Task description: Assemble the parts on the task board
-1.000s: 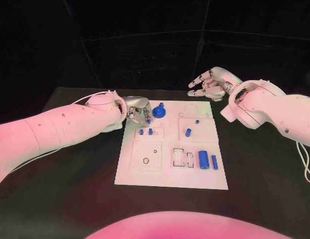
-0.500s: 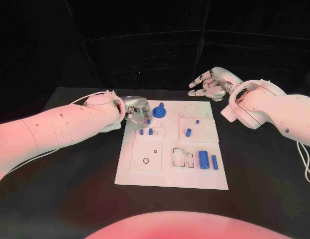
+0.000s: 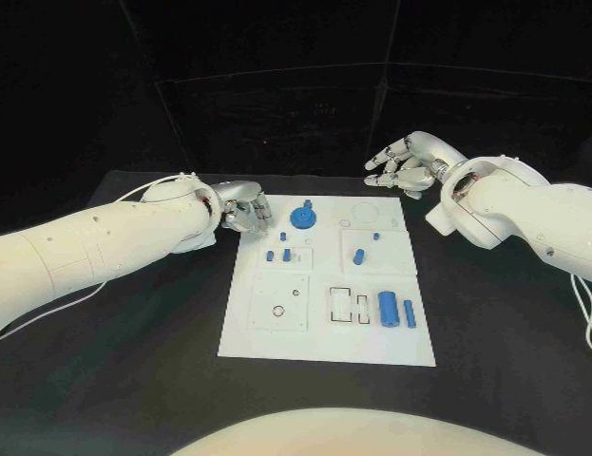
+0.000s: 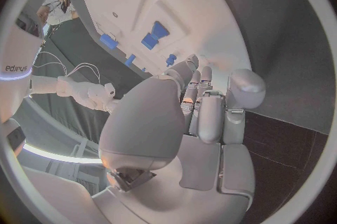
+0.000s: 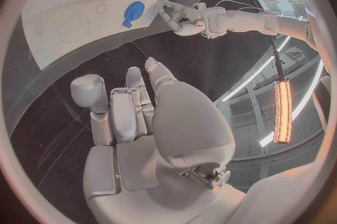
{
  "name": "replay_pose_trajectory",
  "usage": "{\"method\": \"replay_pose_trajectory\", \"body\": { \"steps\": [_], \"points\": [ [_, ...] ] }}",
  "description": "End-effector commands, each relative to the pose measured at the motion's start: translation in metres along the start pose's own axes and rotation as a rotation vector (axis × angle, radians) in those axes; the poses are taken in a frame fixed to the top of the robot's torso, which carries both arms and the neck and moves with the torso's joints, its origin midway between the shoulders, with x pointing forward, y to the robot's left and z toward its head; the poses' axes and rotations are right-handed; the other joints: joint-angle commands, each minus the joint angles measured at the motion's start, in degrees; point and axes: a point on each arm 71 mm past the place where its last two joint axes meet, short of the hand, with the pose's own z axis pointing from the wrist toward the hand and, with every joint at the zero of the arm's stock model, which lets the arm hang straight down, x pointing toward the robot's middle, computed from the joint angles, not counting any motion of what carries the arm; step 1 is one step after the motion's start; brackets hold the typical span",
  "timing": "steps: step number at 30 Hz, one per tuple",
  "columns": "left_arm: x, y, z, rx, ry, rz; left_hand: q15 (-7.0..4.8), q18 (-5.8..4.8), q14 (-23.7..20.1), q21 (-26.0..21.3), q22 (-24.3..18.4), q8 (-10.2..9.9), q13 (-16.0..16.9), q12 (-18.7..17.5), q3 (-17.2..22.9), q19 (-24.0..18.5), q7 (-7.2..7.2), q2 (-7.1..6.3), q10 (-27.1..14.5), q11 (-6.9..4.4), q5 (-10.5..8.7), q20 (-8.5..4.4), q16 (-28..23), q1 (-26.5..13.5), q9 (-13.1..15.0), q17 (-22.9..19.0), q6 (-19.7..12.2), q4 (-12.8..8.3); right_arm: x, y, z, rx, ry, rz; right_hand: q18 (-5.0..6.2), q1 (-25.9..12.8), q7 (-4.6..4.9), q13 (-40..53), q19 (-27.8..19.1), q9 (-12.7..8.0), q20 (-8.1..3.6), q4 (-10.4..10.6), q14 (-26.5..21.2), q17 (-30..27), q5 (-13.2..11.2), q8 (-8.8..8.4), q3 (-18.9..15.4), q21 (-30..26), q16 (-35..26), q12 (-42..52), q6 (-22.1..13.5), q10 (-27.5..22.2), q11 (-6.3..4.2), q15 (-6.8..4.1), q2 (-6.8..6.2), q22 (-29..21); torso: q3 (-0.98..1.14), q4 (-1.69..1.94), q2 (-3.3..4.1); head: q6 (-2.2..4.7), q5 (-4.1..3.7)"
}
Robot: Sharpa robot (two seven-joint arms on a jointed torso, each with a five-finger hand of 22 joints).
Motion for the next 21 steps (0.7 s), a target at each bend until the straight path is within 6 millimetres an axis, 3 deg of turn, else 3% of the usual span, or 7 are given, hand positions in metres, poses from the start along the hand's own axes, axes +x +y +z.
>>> {"method": "replay_pose_trajectory", "body": {
  "steps": [1,2,3,5,11,16,21],
  "points": [
    [-0.013,0.01,-0.007,0.016,-0.099,-0.195,-0.02,0.01,-0.19,-0.15,-0.02,0.38,0.14,0.58,0.59,-0.33,0.0,0.45,0.78,-0.18,-0.08,-0.19,0.06,0.05,0.1,-0.28,0.49,-0.02,-0.001,-0.001,-0.002,-0.027,0.013,-0.093,0.58,1.2,-0.1,-5.83,-0.95,0.12,-0.02,-0.26,-0.49,-2.24,0.22,0.63,1.16,-1.9,-1.99,-6.85,1.39,-2.23,-0.03,-0.01,-0.21,-2.45,-0.03,-0.16,-0.05,0.19,-0.6],
    [-0.015,0.013,-0.01,0.017,-0.121,-0.235,-0.05,0.05,-0.3,-0.4,-0.2,0.46,0.21,0.83,0.8,-0.44,0.03,0.44,1.17,-0.24,-0.1,-0.22,-0.04,-0.08,0.13,-0.52,0.7,-0.03,-0.002,-0.002,-0.004,-0.031,0.02,-0.122,0.64,1.43,-0.16,-9.86,-0.6,0.04,-0.15,-0.15,-0.22,-2.41,0.07,0.56,2.08,-2.24,-2.28,-10.57,1.84,-0.43,0.13,0.24,-0.28,-2.64,-0.07,-0.08,-0.01,0.3,-0.84],
    [-0.019,0.017,-0.014,0.026,-0.152,-0.297,-0.1,0.37,-0.82,-2.01,-1.57,0.57,0.26,1.01,0.98,-1.03,0.04,0.4,1.41,-0.24,-0.11,-0.23,-0.8,-0.24,0.16,-1.97,0.94,-0.03,-0.002,-0.004,-0.006,-0.037,0.031,-0.172,0.38,2.24,-0.39,-14.09,0.09,0.13,-0.03,-0.7,0.25,-2.18,-0.05,0.82,3.21,-2.31,-2.26,-14.62,3.12,0.77,0.13,-0.34,-1.11,-2.42,-0.12,-0.08,-0.04,0.42,-1.05],
    [-0.023,0.018,-0.02,0.05,-0.187,-0.399,-0.11,0.9,-1.84,-4.78,-3.86,0.69,0.29,1.19,1.34,-2.11,0.13,0.42,1.57,-0.24,-0.11,-0.25,-2.31,-0.48,0.2,-4.72,1.22,0.0,0.0,-0.006,-0.009,-0.047,0.049,-0.249,0.34,2.73,-0.58,-17.44,0.85,0.1,-0.17,-1.13,0.76,-1.59,-0.84,0.75,4.37,-2.13,-1.92,-17.88,3.91,1.77,0.03,-0.33,-1.73,-1.92,-0.09,-0.06,-0.02,0.56,-1.5],
    [-0.026,0.009,-0.038,0.177,-0.249,-0.751,0.03,2.33,-5.24,-13.14,-10.49,0.86,0.39,1.81,2.34,-5.9,0.39,0.49,1.7,-0.15,-0.11,-0.15,-6.75,-1.09,0.21,-11.86,1.56,-0.01,0.012,-0.013,-0.02,-0.074,0.091,-0.463,0.03,2.72,-1.11,-23.12,2.22,0.1,-0.16,-1.57,1.66,0.15,-2.66,-0.02,6.8,-1.37,-0.71,-23.66,5.38,0.76,0.07,-0.04,-3.13,-0.46,-0.13,0.14,-0.05,0.57,-3.06],
    [-0.023,-0.002,-0.046,0.251,-0.249,-0.945,0.06,3.14,-7.67,-18.61,-14.66,1.07,0.86,3.08,0.28,-8.51,-0.08,-0.18,2.63,-0.5,-0.28,0.0,-9.5,-4.25,0.27,-16.13,1.8,1.72,0.026,-0.018,-0.026,-0.083,0.126,-0.575,-0.1,2.33,-0.94,-25.63,2.67,0.06,0.26,-1.69,2.03,1.12,-2.95,-0.64,7.68,-1.03,0.05,-26.0,5.39,-1.24,0.75,0.51,-4.07,0.11,-0.07,0.16,-0.01,0.89,-3.21],
    [-0.021,-0.009,-0.05,0.283,-0.262,-1.054,-0.12,3.28,-8.01,-19.74,-15.48,1.13,1.18,3.81,-1.62,-8.73,-0.25,-0.67,3.03,-0.68,-0.3,-0.07,-9.88,-5.68,0.27,-16.84,1.83,2.69,0.037,-0.022,-0.03,-0.08,0.157,-0.636,-0.29,2.07,-0.67,-27.13,3.41,-0.06,0.52,-1.8,2.29,1.75,-2.96,-1.43,8.27,-0.23,0.58,-26.82,4.76,-1.51,1.06,0.79,-4.72,1.25,-0.07,-0.13,-0.01,1.13,-2.99]
  ]
}}
